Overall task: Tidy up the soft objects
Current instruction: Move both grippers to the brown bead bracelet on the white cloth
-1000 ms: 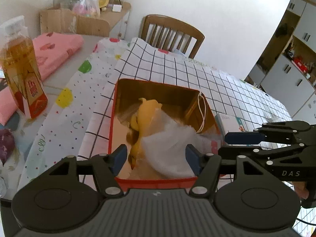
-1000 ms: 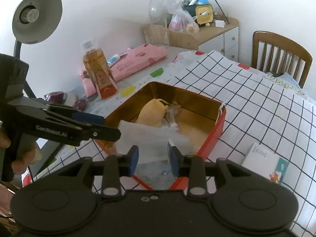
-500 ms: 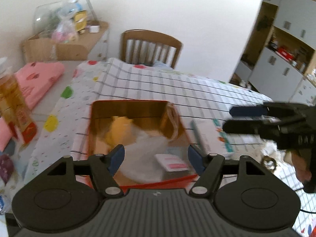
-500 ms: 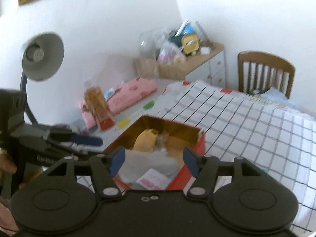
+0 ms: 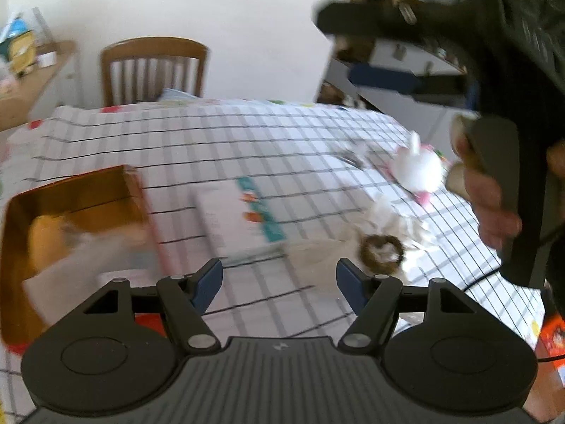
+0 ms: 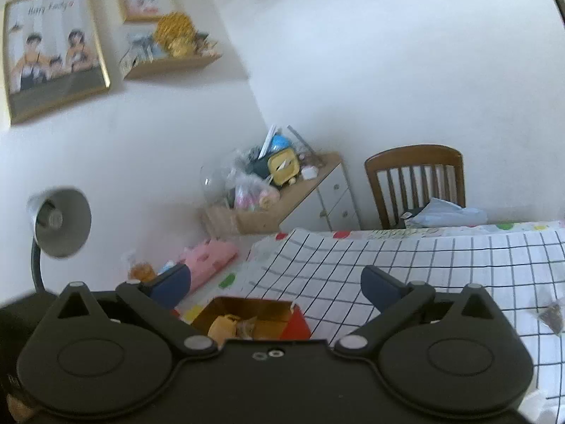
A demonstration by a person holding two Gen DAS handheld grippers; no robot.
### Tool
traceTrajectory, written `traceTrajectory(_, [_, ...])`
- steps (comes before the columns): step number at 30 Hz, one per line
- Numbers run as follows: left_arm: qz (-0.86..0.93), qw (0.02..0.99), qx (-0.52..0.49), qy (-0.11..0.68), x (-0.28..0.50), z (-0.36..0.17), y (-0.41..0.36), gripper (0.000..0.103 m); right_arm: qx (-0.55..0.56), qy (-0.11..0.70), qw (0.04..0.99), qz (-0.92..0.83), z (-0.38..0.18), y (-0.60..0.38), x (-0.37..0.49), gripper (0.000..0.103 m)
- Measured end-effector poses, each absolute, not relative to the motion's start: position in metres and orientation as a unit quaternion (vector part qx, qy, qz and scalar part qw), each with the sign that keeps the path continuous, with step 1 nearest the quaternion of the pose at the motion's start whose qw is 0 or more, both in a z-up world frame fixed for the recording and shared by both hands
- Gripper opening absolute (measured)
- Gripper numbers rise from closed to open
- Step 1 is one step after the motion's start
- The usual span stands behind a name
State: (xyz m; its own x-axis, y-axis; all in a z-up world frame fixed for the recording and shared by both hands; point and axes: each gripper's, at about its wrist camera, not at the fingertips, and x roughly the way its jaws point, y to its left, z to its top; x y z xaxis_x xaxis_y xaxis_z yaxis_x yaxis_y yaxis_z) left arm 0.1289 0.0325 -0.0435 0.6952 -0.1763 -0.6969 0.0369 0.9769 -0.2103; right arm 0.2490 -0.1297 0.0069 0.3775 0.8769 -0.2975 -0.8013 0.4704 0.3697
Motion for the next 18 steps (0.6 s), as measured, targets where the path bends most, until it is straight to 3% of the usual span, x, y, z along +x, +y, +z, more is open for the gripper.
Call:
traceTrajectory(4, [-0.09,0.912,-0.08,0.392,0.142,-0.051,0.002,0.075,0.113,0.231,0.833,0.489,0.005,-0.152,0.258,0.103])
traceTrajectory(18, [-0.151,0.89,0.032,0.429,0.175,-0.113,-0.098,0.075,0.163,0.251,0.839,0.454,-0.02,-0.186,0.277,0.103])
